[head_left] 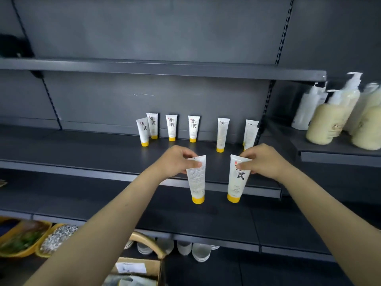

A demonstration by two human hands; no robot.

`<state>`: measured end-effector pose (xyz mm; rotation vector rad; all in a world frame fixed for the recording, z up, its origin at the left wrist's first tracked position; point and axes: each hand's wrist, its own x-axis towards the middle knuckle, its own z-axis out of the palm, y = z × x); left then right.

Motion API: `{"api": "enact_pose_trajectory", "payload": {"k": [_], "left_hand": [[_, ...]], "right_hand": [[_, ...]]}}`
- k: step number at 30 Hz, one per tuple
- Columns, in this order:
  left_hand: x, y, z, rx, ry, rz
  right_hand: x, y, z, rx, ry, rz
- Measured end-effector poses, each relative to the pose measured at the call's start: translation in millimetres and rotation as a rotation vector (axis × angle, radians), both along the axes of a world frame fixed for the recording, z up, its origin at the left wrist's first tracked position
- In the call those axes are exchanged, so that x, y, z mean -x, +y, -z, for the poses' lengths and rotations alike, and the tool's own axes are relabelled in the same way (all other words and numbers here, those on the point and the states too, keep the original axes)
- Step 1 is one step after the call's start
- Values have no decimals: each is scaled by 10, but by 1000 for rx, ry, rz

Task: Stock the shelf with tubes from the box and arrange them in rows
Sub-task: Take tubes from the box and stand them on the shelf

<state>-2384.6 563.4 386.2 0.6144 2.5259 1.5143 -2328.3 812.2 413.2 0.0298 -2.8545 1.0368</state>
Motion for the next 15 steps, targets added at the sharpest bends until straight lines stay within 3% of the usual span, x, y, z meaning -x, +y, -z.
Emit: {"api": "enact_pose_trajectory", "payload": {"k": [8, 15], "left_hand": [[384, -77, 22, 36, -11, -70], [1292, -343, 39, 36, 13, -69]], "right_hand": [[556, -99, -3, -60, 27, -86], [1448, -382, 63, -80, 63, -89]]}}
